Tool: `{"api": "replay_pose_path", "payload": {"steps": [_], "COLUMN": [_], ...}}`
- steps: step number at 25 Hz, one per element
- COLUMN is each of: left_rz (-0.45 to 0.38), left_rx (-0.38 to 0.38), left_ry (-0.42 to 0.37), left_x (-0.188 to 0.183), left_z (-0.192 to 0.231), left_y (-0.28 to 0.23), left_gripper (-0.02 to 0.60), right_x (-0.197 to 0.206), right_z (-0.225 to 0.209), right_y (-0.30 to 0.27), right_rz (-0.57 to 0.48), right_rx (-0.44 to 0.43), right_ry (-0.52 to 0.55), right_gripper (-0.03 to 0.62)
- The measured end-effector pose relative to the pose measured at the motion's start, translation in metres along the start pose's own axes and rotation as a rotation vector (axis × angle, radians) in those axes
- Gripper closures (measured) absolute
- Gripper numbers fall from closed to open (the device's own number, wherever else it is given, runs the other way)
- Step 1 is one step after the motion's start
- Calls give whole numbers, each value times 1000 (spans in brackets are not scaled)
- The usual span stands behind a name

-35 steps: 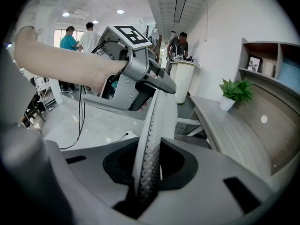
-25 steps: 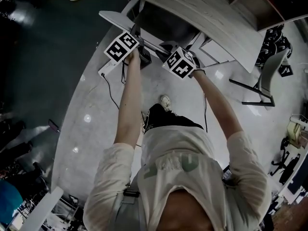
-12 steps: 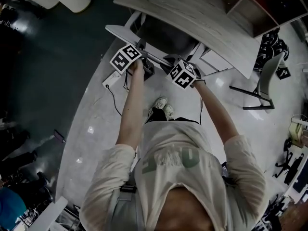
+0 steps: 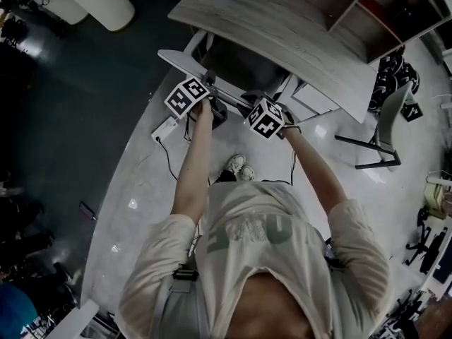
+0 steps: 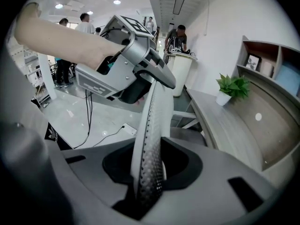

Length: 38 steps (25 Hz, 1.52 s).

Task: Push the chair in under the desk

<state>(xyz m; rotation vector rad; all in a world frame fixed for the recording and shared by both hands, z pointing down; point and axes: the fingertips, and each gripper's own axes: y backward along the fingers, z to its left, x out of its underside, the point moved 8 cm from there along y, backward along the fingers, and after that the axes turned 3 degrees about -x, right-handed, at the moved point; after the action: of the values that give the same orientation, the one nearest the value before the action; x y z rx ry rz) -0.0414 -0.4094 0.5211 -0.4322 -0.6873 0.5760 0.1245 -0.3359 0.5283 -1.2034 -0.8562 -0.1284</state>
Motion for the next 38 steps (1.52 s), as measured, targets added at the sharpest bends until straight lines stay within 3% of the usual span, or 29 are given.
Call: {"api": "replay_pose_path", "payload": {"steps": [2, 4, 8, 10, 12, 16, 19, 22, 25, 38], "left_rz": [-52, -159, -372, -471, -584, -801, -905, -917, -889, -880], "left_rx": [-8, 2, 97, 150, 196, 321, 336, 333, 327, 344], "left_ry": [1, -32, -197, -272, -349, -552, -726, -853, -918, -918], "left_x": [-1, -9, -48, -70, -87, -92, -77, -56, -43, -37], "left_z": [0, -4, -38, -63, -90, -150, -179, -192, -196, -206], "left_y": [11, 32, 86, 114, 147, 219, 257, 270, 271, 281], "left_gripper": [346, 355, 370, 415, 545, 566, 566, 566, 567, 566], "right_x": [-3, -7, -28, -57, -94, -160, -174, -169, -163, -155], "right_z": [4, 8, 10, 6, 1, -6, -1, 11, 21, 28], "right_y": [3, 10, 45, 74, 109, 187, 232, 255, 263, 275], "right_rz": [34, 50, -34, -150, -295, -650, -850, -938, -933, -951], "right_rx": [34, 58, 71, 108, 164, 295, 388, 448, 496, 477], "right_ry": [46, 118, 131, 96, 53, -105, -228, -251, -215, -225], "right_gripper": [506, 494, 470, 471, 473, 531, 553, 565, 574, 576]}}
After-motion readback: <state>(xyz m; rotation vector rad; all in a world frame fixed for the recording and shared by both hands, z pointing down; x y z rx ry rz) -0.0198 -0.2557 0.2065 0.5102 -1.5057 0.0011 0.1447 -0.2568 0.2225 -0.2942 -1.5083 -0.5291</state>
